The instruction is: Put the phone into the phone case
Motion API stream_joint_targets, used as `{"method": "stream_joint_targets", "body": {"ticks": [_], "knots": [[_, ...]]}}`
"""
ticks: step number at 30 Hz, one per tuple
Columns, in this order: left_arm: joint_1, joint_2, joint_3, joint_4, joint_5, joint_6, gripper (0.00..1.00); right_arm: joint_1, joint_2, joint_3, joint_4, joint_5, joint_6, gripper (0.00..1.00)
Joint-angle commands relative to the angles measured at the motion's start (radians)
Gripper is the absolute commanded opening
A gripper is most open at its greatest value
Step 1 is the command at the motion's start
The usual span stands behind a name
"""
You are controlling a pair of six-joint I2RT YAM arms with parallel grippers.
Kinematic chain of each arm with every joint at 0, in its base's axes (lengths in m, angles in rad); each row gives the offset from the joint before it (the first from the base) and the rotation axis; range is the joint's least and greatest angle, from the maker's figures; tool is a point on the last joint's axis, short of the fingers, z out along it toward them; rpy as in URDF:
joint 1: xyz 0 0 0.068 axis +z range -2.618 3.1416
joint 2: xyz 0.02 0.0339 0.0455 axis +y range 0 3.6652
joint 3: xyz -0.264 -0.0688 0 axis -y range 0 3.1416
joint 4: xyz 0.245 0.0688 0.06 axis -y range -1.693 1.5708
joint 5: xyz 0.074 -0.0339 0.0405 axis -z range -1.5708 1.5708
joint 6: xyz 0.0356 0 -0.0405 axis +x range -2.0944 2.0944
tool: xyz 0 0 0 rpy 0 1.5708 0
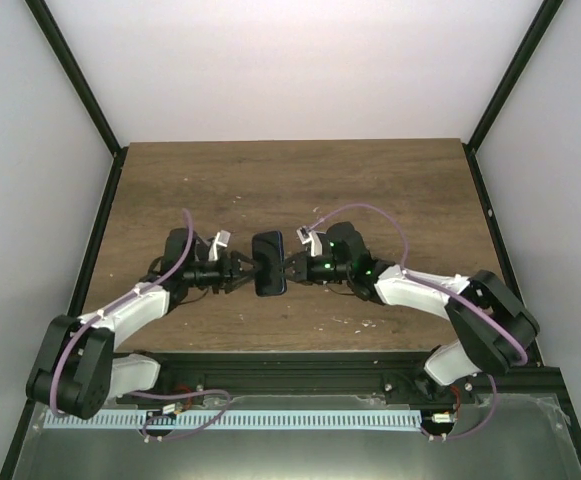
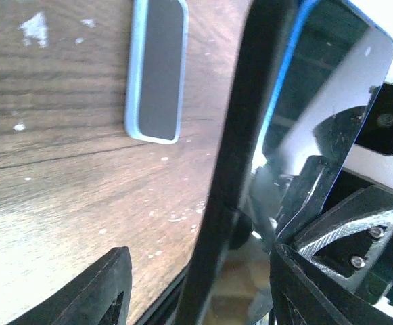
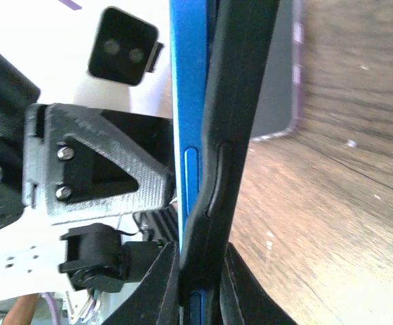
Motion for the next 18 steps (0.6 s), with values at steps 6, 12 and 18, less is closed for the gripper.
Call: {"method": "stream_joint_targets", "body": {"ticks": [6, 12, 18], "knots": [[0.032, -0.124, -0.033, 0.218, 0.223, -0.102, 0.51, 0.008, -0.070, -0.077, 0.479, -0.188, 0.104, 0.04], [0.031, -0.200, -0.061, 0.386, 0.239, -0.221, 0.32, 0.009, -0.083, -0.075, 0.503, -0.206, 0.123, 0.04], [0.031, -0.211, -0.091, 0.514, 0.243, -0.300, 0.07, 0.009, -0.098, -0.088, 0.526, -0.222, 0.136, 0.20]]}}
